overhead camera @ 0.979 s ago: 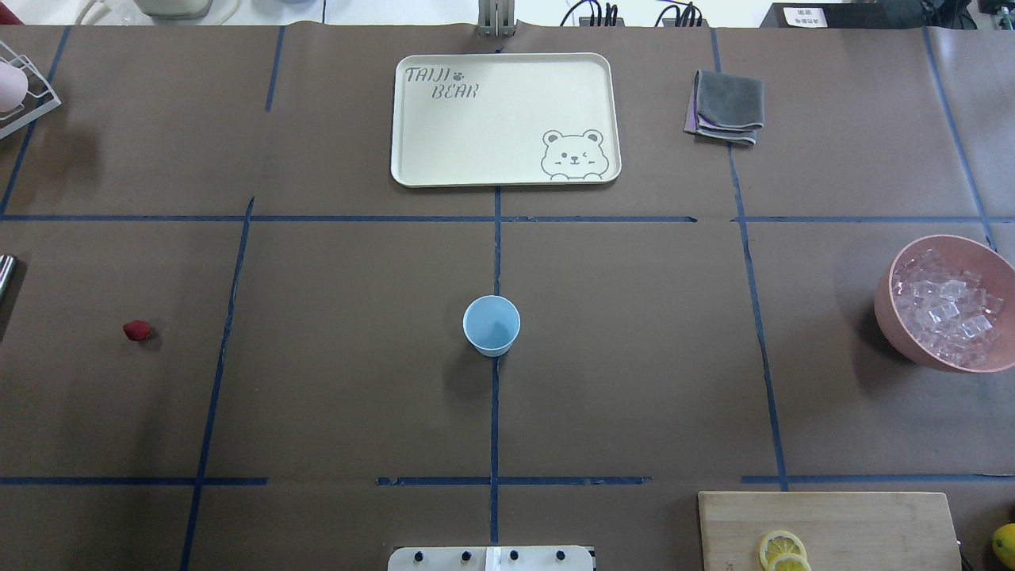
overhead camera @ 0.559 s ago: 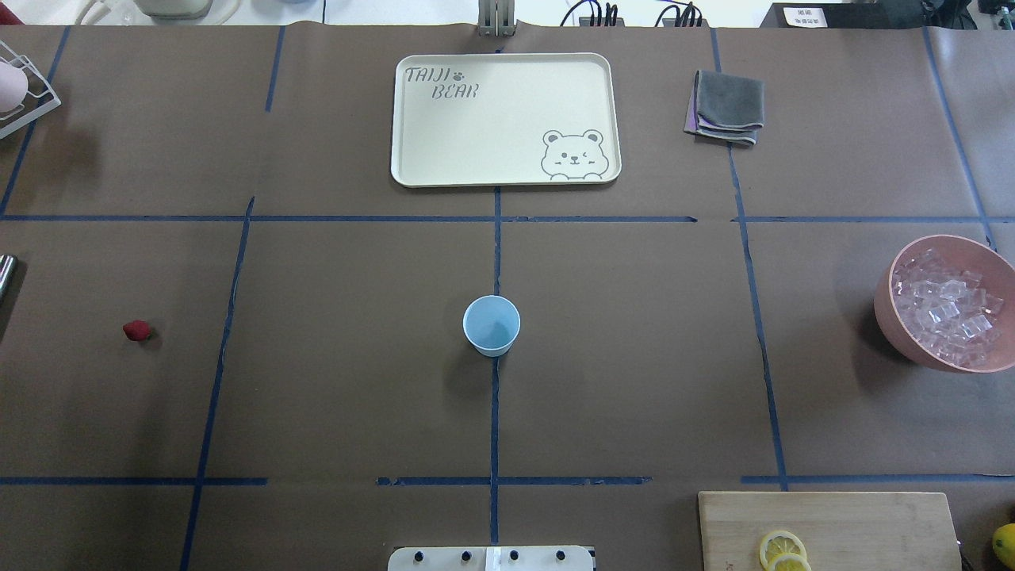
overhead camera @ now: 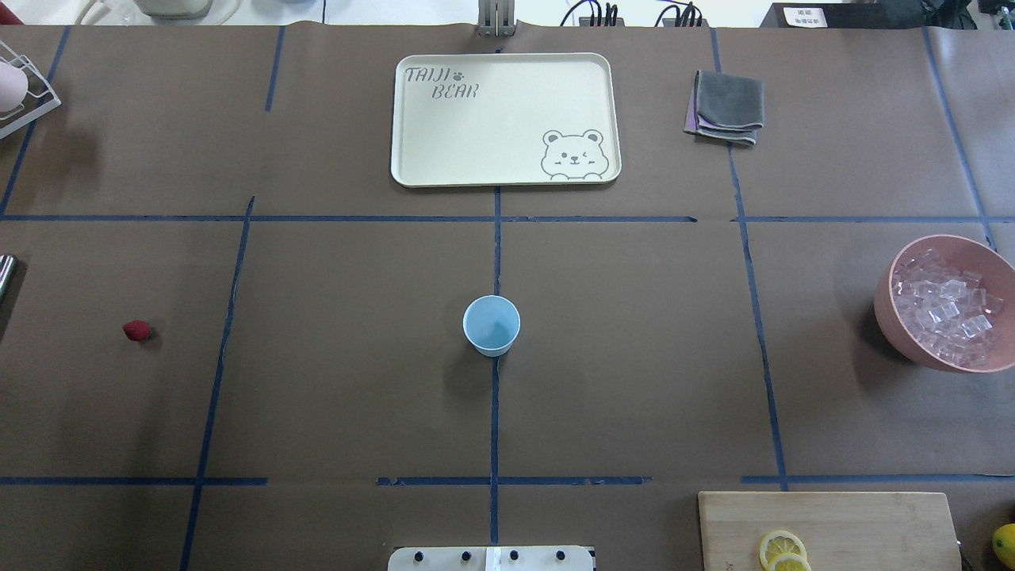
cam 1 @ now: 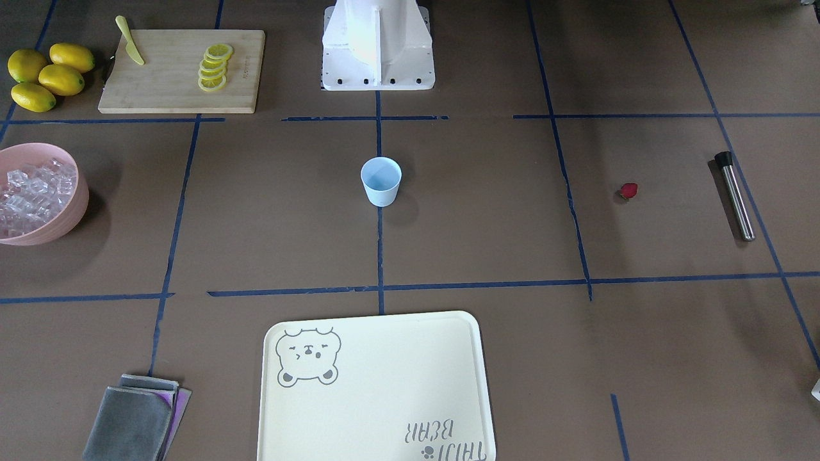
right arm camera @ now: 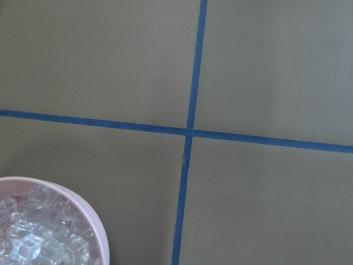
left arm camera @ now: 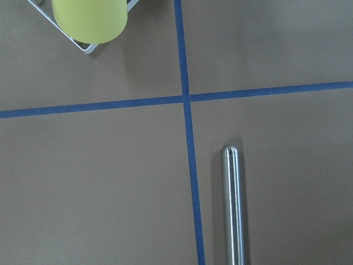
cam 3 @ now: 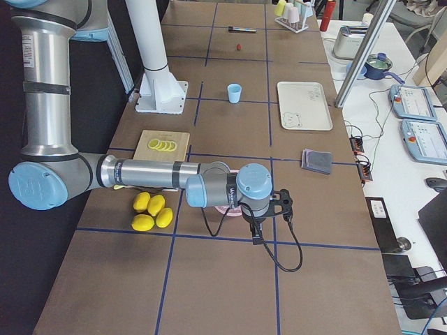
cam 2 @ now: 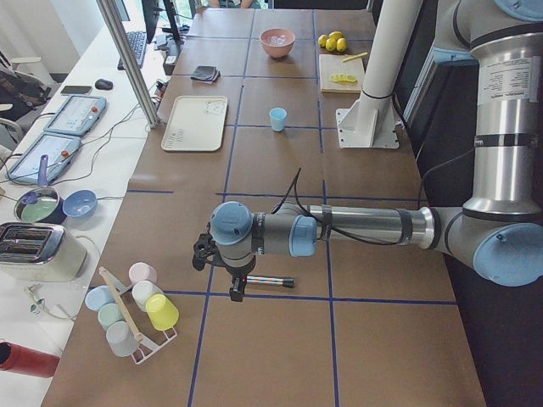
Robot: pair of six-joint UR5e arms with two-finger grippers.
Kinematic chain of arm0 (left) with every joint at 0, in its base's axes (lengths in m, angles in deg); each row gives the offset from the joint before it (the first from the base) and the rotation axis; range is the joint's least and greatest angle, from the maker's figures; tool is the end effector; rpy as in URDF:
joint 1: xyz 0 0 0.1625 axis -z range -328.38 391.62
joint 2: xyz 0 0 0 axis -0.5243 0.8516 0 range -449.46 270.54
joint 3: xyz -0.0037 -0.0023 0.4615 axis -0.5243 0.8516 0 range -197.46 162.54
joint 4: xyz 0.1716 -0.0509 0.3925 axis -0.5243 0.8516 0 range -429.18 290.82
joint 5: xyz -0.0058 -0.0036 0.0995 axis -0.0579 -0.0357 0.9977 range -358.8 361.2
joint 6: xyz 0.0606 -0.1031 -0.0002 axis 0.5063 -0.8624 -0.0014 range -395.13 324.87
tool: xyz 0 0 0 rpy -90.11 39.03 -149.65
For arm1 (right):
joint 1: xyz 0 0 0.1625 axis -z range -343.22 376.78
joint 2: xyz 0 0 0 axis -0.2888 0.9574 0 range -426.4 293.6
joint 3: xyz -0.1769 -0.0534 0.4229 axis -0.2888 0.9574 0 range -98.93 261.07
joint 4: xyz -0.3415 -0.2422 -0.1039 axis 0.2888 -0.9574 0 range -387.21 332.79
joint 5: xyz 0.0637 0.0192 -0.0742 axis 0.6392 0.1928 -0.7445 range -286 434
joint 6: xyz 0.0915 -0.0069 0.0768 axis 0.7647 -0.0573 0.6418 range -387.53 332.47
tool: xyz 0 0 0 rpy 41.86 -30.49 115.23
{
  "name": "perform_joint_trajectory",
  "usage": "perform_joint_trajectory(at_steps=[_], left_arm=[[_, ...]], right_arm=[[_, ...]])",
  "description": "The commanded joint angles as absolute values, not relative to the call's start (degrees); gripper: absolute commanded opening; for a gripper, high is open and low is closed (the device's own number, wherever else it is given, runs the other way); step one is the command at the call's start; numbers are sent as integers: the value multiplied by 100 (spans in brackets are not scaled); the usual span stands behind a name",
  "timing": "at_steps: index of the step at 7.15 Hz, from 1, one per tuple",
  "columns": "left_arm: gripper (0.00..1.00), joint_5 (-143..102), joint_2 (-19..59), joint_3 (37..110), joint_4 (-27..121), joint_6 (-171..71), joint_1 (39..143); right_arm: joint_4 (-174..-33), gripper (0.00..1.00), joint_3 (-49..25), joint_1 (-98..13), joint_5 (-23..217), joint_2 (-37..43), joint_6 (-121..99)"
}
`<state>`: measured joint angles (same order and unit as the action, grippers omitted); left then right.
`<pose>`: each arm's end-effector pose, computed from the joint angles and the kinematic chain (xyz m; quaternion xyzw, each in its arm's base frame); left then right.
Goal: Mash ice and strawberries in cup
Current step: 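Move the right gripper over the pink bowl of ice cubes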
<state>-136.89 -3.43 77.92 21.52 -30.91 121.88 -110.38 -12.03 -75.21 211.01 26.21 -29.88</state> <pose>-0.0466 -0.4806 0.6890 0.0327 0.4065 0.0390 0.9122 0.0631 -0.4966 0.6882 0.0736 -0.3956 -0.0283 0.9150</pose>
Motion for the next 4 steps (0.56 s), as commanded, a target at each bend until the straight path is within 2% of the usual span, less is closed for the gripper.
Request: perform_joint_trajectory(at_steps=[1,4], left_arm=[[100,-13687,-368,7817,2153,-3091,12197],[100,-13696,-368,7825,2161,-3091,12197]], right_arm=[[-10992,99,-1505,-7288,20787,2702,-2973],[-11419,99,-2445,-6875,20688,3028,-2632]])
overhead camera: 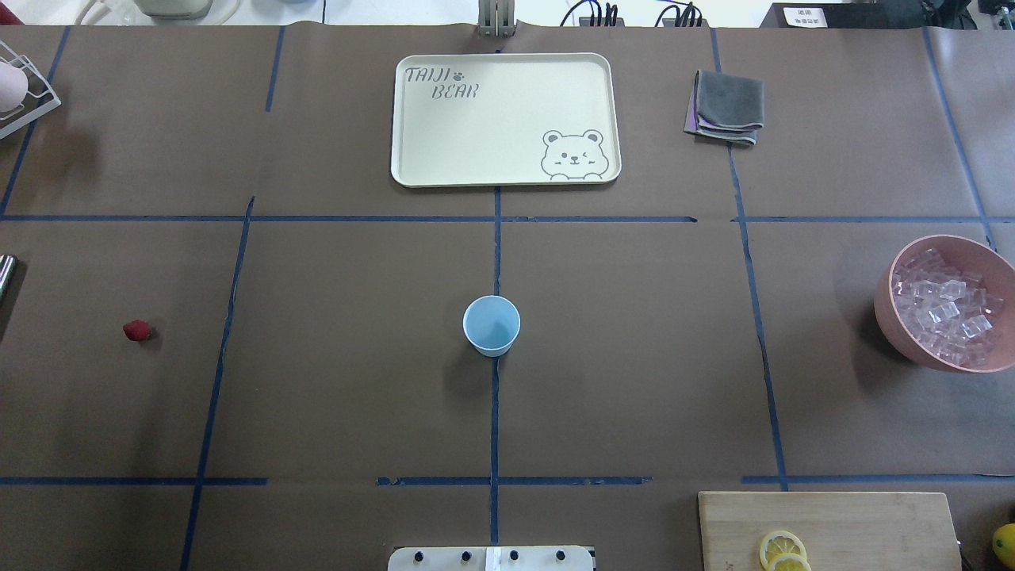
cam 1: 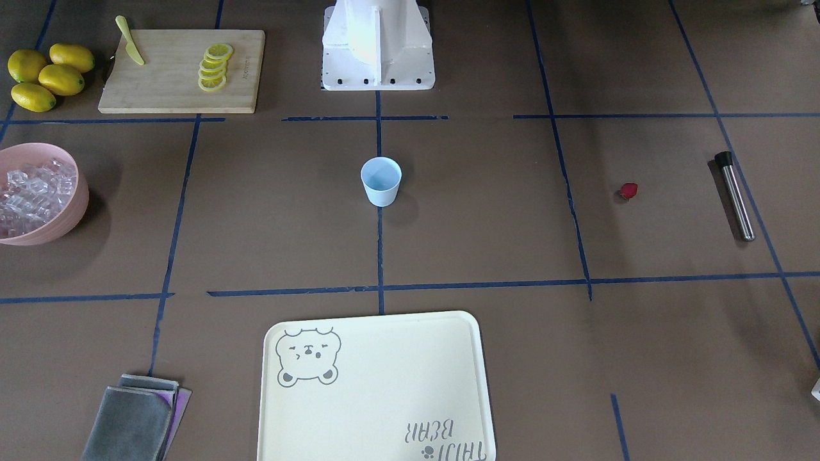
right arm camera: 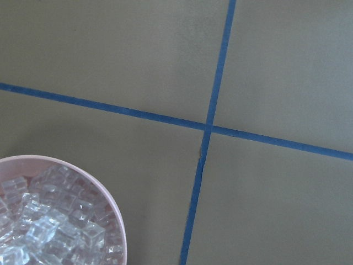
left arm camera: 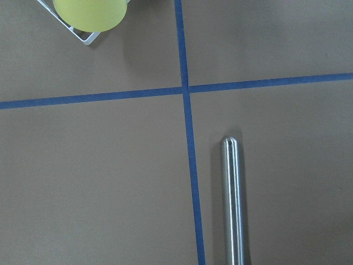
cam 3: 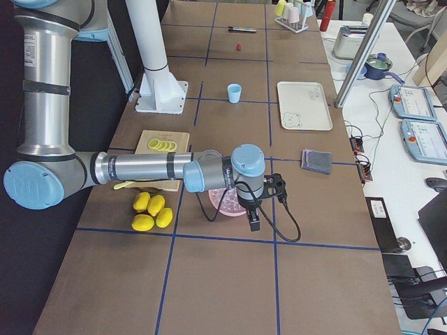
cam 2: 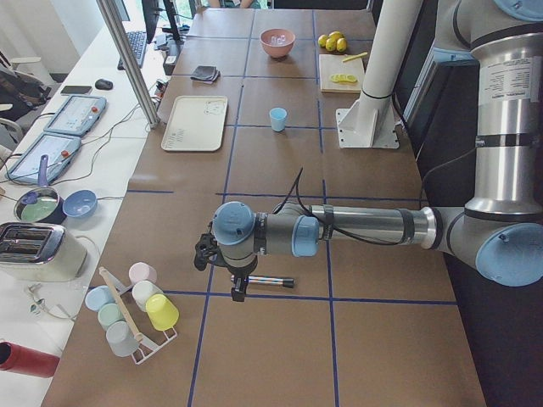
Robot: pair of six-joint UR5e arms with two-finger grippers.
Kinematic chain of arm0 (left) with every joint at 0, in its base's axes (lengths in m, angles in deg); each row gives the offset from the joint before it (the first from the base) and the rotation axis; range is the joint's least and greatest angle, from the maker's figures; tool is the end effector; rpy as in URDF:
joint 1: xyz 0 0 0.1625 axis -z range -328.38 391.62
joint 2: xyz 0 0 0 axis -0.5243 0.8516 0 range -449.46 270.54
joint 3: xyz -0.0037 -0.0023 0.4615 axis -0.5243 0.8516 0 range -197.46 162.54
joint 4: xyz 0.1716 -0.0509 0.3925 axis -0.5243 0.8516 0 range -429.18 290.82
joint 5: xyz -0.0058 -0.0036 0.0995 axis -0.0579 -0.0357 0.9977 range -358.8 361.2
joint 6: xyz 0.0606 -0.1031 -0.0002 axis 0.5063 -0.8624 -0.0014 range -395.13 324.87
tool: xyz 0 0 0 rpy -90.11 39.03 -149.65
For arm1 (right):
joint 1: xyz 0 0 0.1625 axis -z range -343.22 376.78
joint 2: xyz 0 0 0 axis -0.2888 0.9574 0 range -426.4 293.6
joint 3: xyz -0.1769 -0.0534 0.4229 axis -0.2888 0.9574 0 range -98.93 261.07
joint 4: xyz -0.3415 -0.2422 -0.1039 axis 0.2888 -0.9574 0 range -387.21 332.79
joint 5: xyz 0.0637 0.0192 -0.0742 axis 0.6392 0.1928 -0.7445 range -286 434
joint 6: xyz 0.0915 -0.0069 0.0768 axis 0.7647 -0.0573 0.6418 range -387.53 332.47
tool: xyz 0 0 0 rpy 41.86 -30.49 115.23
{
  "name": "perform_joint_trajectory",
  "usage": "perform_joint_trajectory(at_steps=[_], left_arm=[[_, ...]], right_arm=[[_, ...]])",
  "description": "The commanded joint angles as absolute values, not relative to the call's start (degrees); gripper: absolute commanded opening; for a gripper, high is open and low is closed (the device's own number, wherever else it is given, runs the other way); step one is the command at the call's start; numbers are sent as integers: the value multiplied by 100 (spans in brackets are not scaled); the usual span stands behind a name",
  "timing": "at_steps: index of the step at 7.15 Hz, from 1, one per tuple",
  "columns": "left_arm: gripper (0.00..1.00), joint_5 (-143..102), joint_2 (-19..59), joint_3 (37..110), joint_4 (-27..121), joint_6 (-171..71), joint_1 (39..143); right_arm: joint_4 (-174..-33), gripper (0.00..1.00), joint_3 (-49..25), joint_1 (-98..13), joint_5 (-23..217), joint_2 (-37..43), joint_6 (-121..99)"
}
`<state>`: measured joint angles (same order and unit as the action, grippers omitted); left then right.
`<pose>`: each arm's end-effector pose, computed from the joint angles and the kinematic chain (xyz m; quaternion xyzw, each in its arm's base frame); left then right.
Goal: Mash ice and strawberries in cup
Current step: 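Move the right gripper over the pink bowl of ice cubes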
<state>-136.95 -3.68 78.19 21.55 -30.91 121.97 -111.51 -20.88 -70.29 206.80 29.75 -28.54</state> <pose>-0.0472 -0.4785 0.6885 0.0335 0.4069 0.0385 0.9120 0.0277 -0.4759 0.6460 0.0872 -0.3646 -0.0684 0.9245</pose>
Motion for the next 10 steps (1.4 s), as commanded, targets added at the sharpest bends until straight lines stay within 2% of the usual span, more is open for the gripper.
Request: perform_joint_trajectory(at_steps=[1,2,4,6,8,10], left_arm=[[100,-13696,-377,7852,2161,-3091,12206],[100,-13696,-377,7869,2161,-3091,12241],[100,-13696,-377,7869,2161,-3091,12250],[100,-13696,-377,7869,2161,-3091,12259],[100,-13696,-447,7869,2170,-3074,12267],[100,-13687,-465,7896,2170,-3074,12267]], right_arm=[[-11474,91,-2866,-6656,20671,3228,-2430],[-11475,82,-3149,-6454,20654,3413,-2419],[-11466,75,-3231,-6040,20636,3432,-2480],[-11449,73,-3213,-5820,20618,3502,-2498],[-11422,66,-3091,-5775,20636,3547,-2498],[-11414,63,-3011,-5512,20680,3538,-2419]])
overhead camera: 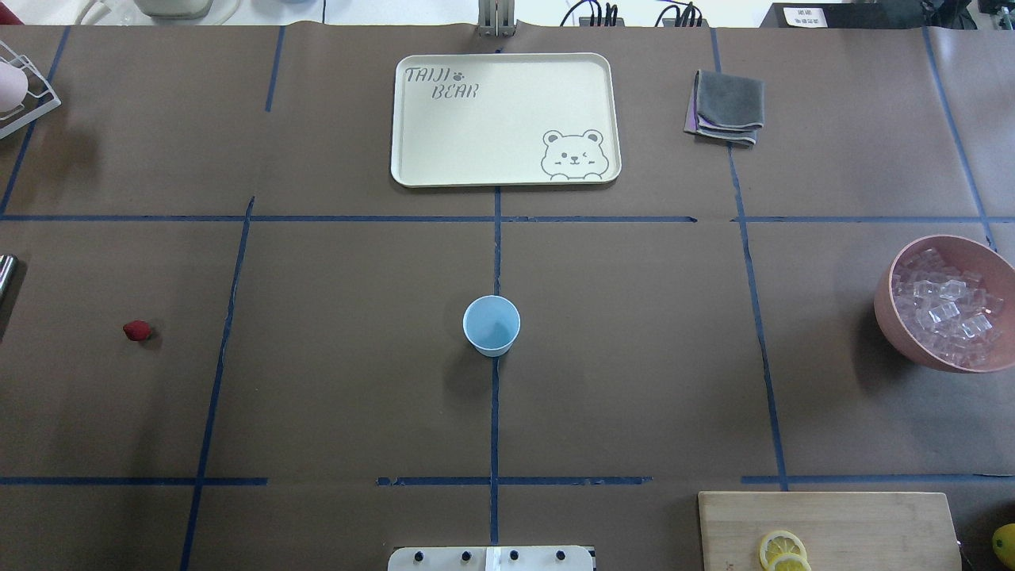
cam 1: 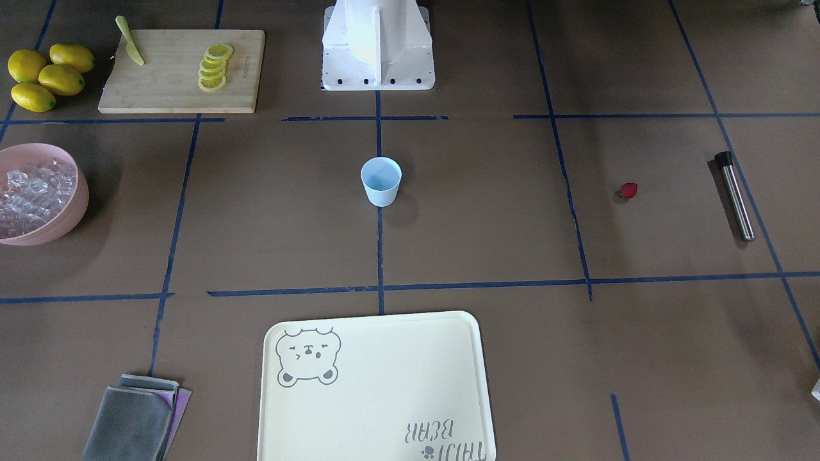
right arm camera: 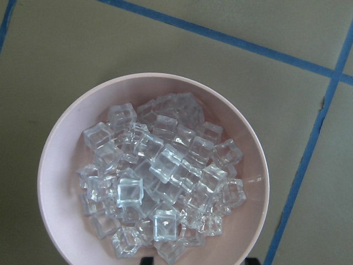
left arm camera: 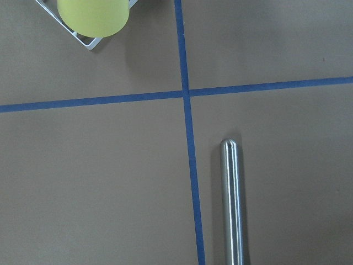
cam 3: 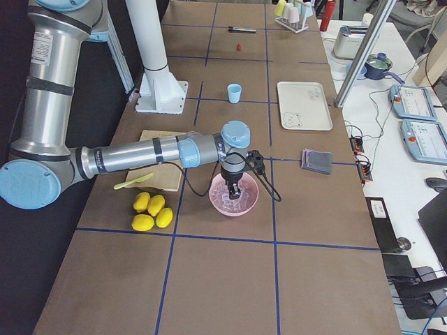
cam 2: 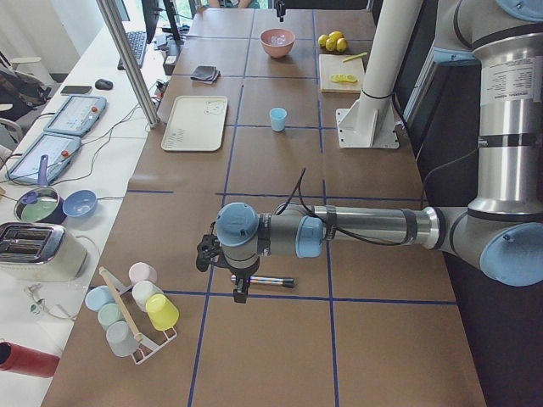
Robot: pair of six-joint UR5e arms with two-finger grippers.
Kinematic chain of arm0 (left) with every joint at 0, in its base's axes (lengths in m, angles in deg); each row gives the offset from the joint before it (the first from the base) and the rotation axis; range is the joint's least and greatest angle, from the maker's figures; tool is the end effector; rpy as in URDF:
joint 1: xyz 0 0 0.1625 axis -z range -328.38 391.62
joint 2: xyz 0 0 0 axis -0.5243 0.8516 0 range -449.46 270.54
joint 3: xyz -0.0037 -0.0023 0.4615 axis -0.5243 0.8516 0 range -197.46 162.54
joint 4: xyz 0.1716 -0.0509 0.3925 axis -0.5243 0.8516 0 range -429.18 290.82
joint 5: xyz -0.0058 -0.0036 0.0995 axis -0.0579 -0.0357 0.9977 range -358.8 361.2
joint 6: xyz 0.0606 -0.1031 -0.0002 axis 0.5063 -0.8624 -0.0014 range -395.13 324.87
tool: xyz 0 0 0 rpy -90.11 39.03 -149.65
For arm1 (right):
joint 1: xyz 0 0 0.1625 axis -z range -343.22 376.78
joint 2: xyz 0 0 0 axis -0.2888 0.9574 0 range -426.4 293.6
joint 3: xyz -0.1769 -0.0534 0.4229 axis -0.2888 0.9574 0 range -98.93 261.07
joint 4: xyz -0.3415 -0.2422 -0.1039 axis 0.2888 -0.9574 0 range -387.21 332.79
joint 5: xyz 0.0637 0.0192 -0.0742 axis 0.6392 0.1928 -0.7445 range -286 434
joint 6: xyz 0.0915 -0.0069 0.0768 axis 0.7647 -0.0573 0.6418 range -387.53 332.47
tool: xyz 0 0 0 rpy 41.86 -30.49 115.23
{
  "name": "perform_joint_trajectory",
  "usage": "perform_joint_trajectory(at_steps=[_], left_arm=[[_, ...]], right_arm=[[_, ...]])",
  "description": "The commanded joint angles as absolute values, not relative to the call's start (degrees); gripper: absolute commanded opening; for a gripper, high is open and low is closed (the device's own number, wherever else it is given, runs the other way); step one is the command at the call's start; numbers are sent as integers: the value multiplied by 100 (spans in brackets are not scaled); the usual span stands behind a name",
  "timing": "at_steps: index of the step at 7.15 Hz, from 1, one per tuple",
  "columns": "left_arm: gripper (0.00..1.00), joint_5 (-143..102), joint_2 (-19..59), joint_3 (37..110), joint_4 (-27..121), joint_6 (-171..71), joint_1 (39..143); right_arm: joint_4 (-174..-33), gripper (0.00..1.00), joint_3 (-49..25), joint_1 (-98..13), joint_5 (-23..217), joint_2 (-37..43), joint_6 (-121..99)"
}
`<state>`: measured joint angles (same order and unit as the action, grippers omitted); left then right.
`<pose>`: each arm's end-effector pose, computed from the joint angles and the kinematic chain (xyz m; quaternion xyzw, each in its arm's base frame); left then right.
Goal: Mash ice and strawberries in cup
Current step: 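Lower the right gripper into the bowl and grasp an ice cube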
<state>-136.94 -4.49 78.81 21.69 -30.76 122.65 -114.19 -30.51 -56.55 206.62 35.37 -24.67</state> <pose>-0.0528 -0.4714 0.6895 0.0360 0.4066 0.0341 0.9123 -0.0724 -0.4239 0.6081 0.0413 -0.3736 -0.1516 0.9142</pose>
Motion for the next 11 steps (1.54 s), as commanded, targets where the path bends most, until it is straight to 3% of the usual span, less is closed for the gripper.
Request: perform_joint_trajectory(at_steps=[1,11], left_arm=[[100,-13687,-465,7905,2170,-3074,12267],[100,-13687,-491,7940,2170,-3074,12285]], right_arm=[[-11414,63,-2924,-5381,20689,3538,-2410],[-11396,62,-2396,-4773,20592,3293,-2296]])
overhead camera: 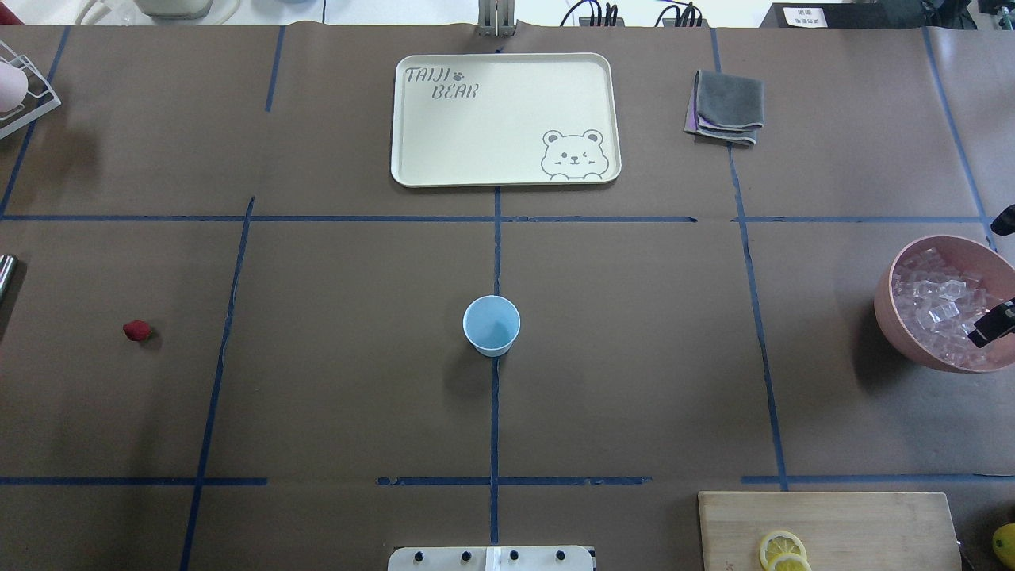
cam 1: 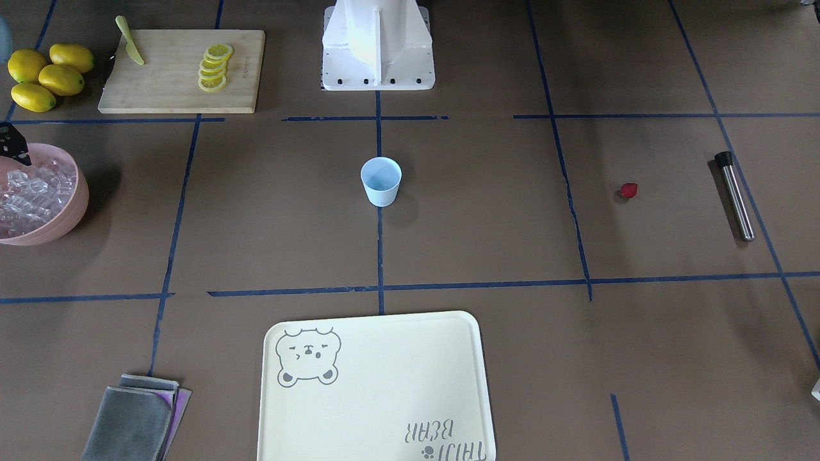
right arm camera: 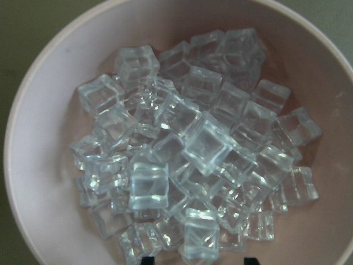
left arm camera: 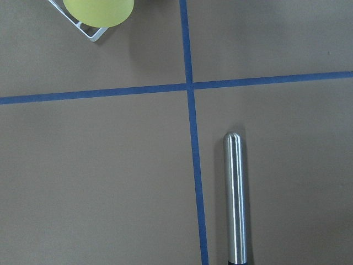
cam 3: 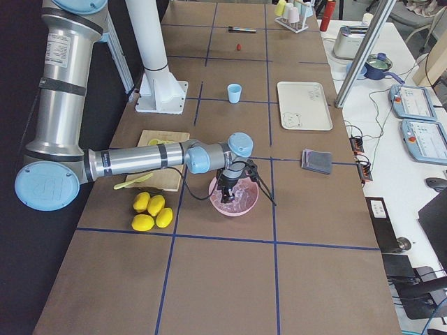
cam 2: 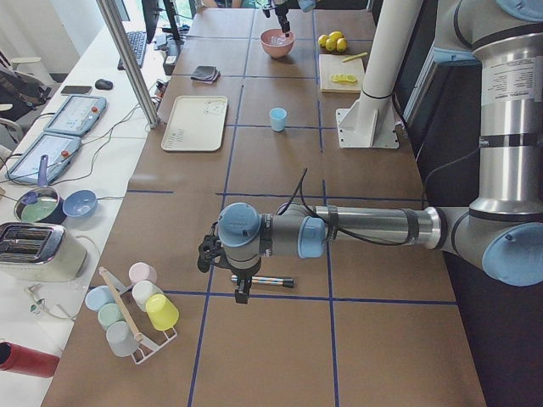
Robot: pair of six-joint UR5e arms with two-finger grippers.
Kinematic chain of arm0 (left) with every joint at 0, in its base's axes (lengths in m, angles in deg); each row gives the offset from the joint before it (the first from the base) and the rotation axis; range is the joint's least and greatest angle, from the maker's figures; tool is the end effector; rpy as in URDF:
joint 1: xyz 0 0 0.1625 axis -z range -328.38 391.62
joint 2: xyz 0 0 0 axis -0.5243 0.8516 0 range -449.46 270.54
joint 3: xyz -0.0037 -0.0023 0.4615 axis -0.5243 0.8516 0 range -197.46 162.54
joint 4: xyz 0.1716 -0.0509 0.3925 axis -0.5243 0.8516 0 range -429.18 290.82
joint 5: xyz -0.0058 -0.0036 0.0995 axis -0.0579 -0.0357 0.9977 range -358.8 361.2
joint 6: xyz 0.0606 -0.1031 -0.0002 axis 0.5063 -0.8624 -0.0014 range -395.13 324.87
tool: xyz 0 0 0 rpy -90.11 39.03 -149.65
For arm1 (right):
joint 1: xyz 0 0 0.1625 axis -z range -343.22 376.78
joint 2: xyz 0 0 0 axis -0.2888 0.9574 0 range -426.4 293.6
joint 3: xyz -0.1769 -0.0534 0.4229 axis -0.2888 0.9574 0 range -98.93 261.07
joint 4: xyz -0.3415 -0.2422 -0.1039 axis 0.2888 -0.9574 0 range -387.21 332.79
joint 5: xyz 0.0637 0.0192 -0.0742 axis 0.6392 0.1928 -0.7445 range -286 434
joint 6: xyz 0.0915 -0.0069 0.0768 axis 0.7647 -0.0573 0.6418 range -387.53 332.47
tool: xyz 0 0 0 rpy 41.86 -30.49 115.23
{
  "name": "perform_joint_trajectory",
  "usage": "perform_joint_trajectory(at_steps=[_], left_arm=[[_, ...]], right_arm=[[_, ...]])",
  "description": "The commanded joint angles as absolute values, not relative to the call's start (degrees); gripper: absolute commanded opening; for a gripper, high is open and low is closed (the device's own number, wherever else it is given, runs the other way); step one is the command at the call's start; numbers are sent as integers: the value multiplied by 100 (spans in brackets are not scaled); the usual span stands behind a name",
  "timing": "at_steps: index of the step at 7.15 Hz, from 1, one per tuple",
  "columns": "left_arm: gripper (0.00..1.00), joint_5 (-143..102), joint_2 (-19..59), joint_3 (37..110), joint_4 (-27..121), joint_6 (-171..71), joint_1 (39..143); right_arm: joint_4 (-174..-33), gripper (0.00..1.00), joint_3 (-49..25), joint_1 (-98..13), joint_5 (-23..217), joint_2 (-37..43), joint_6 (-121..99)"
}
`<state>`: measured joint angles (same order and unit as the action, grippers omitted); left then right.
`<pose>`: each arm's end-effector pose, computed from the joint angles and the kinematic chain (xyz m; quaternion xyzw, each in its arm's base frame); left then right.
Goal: Mash ice and strawberries in cup
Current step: 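Lower the right gripper into the bowl and grasp an ice cube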
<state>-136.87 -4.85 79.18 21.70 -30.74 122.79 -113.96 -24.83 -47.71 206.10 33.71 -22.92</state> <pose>-0.0540 -0.4684 0.6892 0.0367 0.4060 0.0332 0.9125 -0.1414 -0.4195 0.6474 -0.0220 -0.3650 -0.1966 0.9098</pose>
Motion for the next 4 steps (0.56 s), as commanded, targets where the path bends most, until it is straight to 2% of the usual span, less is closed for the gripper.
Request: perform_joint_trajectory(at_steps=[1,4], left_arm=[[100,-13687,-491,7948,2170,-3074,12285],[100,-13687,-491,7949,2170,-3082,12285]], right_arm=[[-11396,62,-2335,-4773,20592,3240,-2296],[-11396,61,-2281,-4773,20592,3213,-2296]])
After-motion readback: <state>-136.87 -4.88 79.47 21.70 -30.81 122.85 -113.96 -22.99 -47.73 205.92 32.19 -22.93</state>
